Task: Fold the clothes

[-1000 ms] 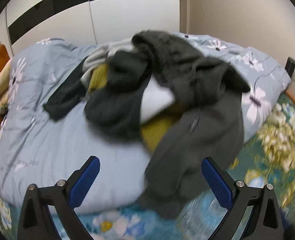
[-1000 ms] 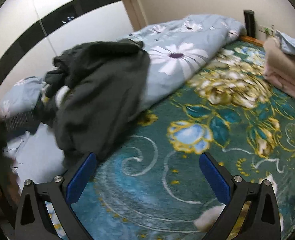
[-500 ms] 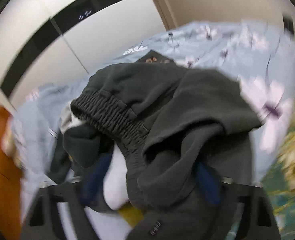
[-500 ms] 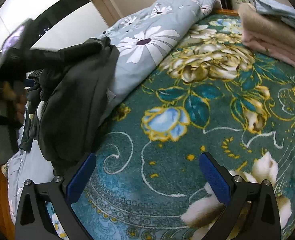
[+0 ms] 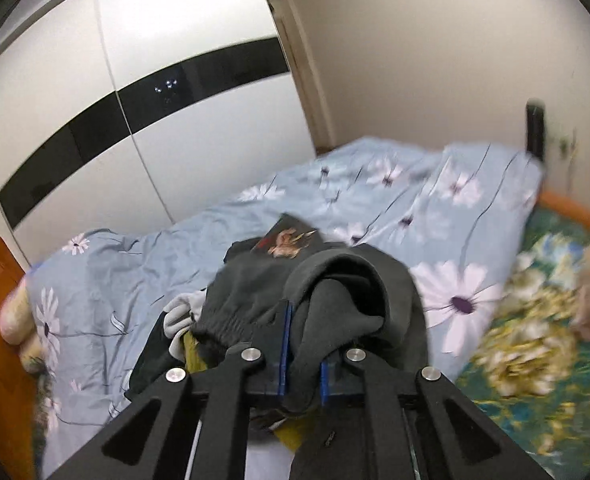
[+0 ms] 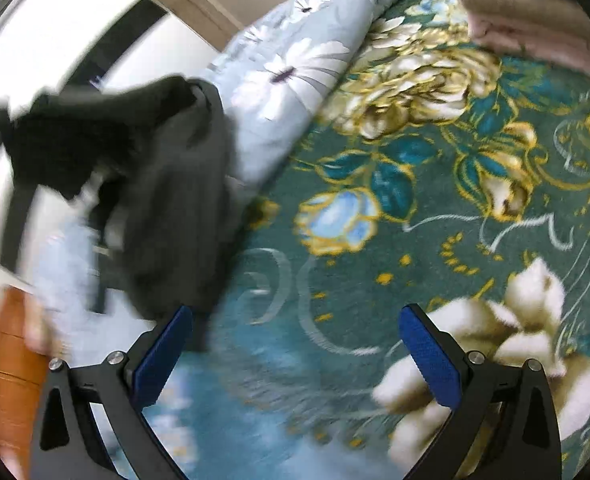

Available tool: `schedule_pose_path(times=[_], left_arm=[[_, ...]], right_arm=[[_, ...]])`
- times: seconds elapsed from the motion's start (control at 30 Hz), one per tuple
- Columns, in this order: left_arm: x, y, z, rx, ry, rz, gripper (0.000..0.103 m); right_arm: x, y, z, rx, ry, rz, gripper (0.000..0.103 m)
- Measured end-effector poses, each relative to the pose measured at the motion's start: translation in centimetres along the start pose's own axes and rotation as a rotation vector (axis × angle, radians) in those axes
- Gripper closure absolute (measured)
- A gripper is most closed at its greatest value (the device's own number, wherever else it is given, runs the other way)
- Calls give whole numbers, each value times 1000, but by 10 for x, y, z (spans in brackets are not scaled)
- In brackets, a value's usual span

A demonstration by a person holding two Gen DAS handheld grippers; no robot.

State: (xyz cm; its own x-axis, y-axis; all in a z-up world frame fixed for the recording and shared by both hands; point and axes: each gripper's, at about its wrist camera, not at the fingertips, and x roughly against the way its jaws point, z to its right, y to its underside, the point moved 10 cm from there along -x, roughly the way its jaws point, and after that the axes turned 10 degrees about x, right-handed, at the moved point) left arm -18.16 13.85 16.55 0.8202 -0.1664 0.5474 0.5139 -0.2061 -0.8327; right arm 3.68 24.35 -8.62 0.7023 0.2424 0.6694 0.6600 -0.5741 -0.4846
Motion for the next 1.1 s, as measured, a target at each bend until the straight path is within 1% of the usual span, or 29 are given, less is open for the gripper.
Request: schedule_pose_path(times=[0.03,0.13,0.23,0.3,0.33,0.4,0.53,0.67,0.77,0.8,0.83,0.9,1.0,1.07,1.1], left_arm=[[16,2,-10,11,22,5,91],[56,11,-45,58,67,19,91],[89,20,-79,114,64,40,91],[109,22,-97,134,62,66,92],[127,25,-107,136,54,90,92],[160,23,-124,133,45,139,92],[229,10,-154,112,31,251,93],[277,1,-172,88,29,314,93],[307,-4,-180,86,32,362,94],[316,-8,-181,78,29,383,94],[326,-17,-180,64,28,419,94],[335,-33,-174,37,35,457,94],[337,-57,-148,11,100,468,94],[334,-68,-129,-16,123,472,94],[331,-75,-115,-31,146,473,94]], right_arm=[[12,-4,-2,-27,-66,15,0],[55,-28,4,-36,-108,90,0],[103,-47,8,-102,-163,180,0],[124,-50,0,-128,-213,220,0],[130,-48,-6,-125,-226,225,0],[135,-38,-23,-90,-237,204,0],[127,-8,-50,-51,-263,119,0],[119,22,-84,14,-291,28,0],[112,44,-100,83,-276,-31,0],[110,51,-103,87,-283,-49,0],[108,55,-104,78,-291,-59,0],[107,62,-103,25,-321,-80,0],[110,69,-106,-47,-384,-96,0],[112,73,-108,-61,-397,-106,0],[113,75,-109,-59,-401,-108,0]])
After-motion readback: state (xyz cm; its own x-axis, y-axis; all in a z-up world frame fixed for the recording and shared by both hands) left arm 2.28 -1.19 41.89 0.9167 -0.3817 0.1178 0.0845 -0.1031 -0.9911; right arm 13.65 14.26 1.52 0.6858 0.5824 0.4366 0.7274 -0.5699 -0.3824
